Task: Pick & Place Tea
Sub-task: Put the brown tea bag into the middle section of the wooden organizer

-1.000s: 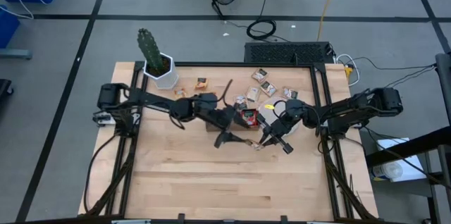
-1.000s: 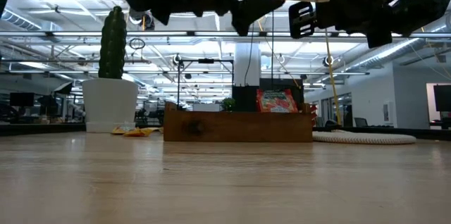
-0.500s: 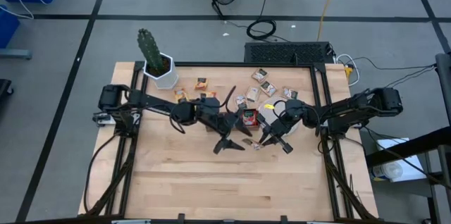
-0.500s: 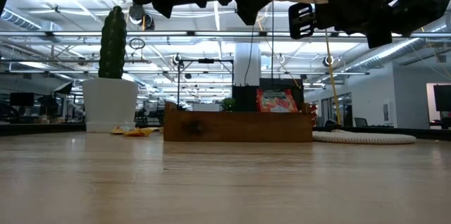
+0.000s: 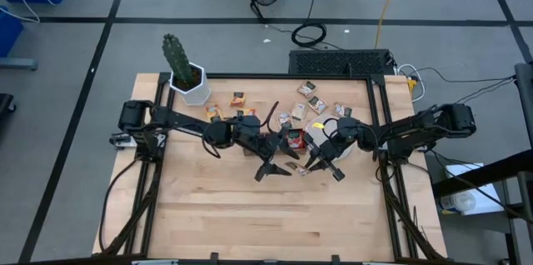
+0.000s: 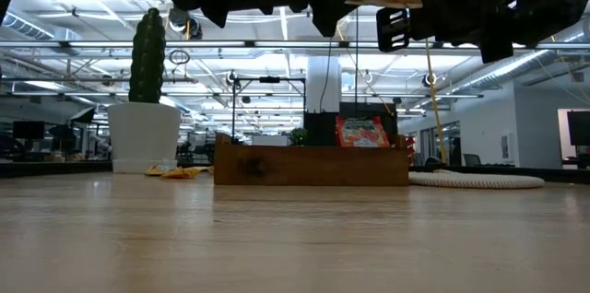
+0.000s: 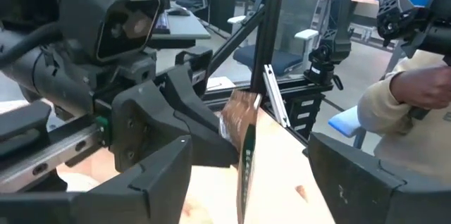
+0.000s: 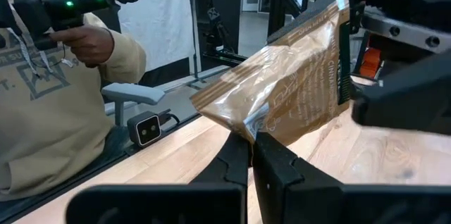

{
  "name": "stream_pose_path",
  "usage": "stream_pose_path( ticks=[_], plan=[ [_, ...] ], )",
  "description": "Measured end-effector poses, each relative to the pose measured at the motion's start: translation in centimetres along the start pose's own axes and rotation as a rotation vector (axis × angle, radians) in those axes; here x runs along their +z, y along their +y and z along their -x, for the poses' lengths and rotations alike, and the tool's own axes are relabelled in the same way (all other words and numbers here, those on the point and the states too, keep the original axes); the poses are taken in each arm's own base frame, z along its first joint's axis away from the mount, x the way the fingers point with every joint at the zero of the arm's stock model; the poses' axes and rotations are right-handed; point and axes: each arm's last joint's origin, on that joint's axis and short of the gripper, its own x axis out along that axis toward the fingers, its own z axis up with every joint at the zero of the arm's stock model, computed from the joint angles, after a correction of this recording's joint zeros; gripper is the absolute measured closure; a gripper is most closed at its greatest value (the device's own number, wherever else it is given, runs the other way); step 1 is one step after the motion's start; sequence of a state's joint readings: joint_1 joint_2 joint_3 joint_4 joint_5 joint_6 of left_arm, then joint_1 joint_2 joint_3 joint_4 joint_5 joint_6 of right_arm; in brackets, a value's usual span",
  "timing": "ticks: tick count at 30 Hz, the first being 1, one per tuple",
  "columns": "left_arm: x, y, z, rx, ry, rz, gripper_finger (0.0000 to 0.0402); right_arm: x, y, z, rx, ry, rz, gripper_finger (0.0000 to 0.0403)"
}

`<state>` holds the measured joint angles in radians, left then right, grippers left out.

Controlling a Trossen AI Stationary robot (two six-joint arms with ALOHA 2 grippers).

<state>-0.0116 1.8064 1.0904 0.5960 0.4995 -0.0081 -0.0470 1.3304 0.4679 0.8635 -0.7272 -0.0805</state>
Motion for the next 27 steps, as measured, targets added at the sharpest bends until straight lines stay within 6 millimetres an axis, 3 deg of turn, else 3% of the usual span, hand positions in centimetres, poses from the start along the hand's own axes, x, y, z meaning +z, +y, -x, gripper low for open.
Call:
stream_pose_path(
  ticks=[17,22,27],
  plan=[
    [0.0,0.6,0.4,-0.037,0.000,0.000,0.0383,-0.1,0.0,0.0,0.001,0.006,-0.015,0.0403],
    [0.4,1.0,1.4,-0.034,0.049,0.083,0.0396,-0.1,-0.1,0.0,-0.022,0.013,-0.027,0.0403],
    [1.5,0.5,3.8,0.197,0.232,0.031,0.0398,-0.6,-0.6,0.1,-0.227,0.063,-0.049,0.0395]
  ],
)
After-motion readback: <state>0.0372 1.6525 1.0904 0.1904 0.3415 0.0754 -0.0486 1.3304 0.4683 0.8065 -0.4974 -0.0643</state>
